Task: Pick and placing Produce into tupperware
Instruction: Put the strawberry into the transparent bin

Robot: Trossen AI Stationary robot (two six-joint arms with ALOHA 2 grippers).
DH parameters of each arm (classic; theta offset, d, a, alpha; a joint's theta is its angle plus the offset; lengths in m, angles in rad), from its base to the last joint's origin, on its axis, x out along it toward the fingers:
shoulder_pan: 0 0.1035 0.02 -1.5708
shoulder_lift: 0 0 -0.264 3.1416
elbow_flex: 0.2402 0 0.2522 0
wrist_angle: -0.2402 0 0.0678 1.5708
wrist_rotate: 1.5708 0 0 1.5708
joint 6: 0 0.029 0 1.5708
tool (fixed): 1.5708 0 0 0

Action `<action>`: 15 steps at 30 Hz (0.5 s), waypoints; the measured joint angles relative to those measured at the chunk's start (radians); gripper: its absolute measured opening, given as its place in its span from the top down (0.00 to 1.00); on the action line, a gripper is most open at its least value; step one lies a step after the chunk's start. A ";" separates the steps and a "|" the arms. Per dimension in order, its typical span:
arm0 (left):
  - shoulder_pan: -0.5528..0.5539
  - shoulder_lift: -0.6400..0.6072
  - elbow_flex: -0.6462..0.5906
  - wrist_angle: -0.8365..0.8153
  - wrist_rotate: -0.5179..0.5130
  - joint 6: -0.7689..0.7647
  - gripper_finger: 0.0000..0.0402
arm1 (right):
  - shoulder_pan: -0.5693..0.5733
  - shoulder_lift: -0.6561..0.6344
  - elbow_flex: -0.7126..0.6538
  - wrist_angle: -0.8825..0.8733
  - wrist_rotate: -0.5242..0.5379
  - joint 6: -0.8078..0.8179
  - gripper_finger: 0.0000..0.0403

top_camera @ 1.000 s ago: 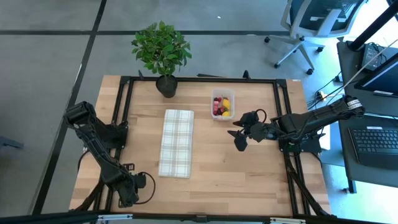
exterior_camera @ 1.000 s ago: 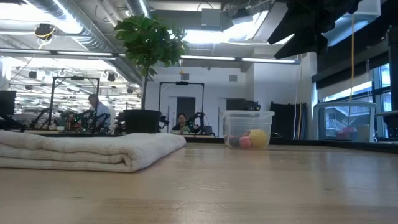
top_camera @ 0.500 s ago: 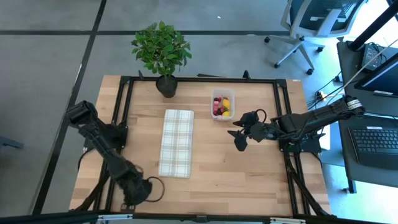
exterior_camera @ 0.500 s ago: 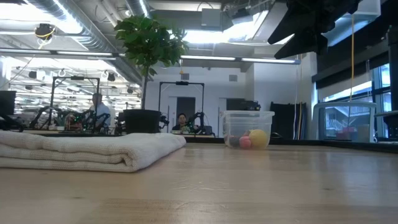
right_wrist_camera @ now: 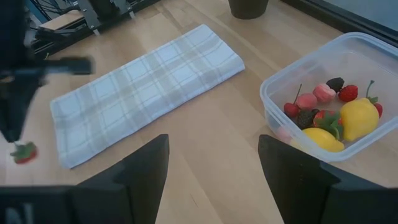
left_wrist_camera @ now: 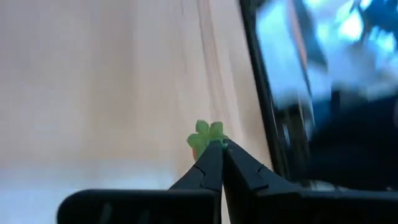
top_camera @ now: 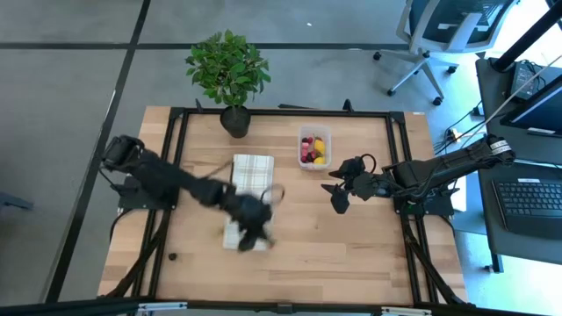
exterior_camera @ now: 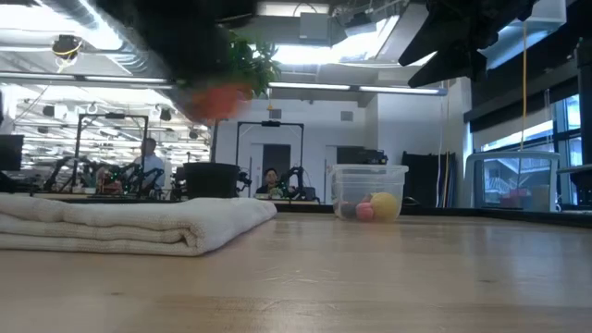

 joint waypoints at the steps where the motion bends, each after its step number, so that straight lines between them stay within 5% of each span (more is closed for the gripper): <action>1: 0.045 0.000 0.000 0.065 -0.002 0.041 1.00 | 0.000 0.000 0.000 0.000 0.000 0.000 0.38; 5: 0.219 0.000 0.000 0.299 0.004 0.195 1.00 | 0.000 0.000 0.000 0.000 0.000 0.000 0.38; 9: 0.364 0.000 0.000 0.472 -0.120 0.302 1.00 | 0.000 0.000 0.000 0.000 0.000 -0.001 0.38; 15: 0.506 0.000 0.009 0.560 -0.197 0.400 1.00 | -0.001 0.000 0.000 0.000 0.000 -0.003 0.38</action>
